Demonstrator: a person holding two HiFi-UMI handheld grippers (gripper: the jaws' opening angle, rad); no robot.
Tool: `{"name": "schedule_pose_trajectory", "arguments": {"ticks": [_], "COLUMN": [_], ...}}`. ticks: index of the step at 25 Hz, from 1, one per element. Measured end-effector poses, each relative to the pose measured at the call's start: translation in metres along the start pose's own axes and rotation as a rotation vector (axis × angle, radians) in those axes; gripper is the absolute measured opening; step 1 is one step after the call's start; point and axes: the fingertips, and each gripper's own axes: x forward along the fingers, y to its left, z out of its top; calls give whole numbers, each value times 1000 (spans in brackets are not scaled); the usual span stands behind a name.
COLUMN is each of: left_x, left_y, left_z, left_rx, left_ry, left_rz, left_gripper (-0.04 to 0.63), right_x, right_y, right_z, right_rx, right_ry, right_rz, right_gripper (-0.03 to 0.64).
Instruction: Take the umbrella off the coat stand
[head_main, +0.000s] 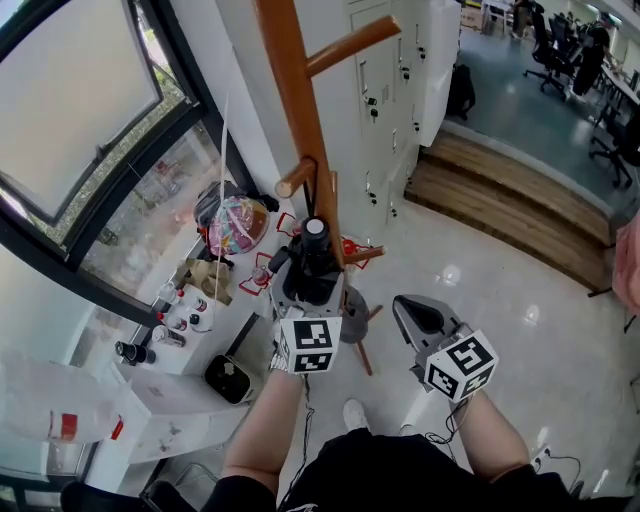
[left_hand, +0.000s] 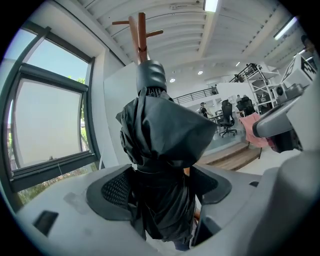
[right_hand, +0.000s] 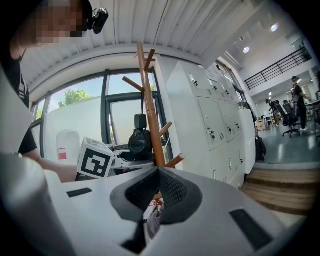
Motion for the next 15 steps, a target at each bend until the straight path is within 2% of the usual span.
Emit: {"name": "schedule_pose_trajectory", "arguments": {"ticks": [10,15], "left_x": [8,13], "left_y": [7,8], "left_z": [14,16], "left_rx": [10,13], "left_ry": [-62,-58], "left_rz": [-65,-89], "left_gripper": [330,328], "right_x": [-1,1], "right_y": [-9,-10], "right_z": [-2,-2], "right_rx": [6,8], "right_ry": [7,9], "right_rz": [-23,-30], "right_gripper": [52,52]}}
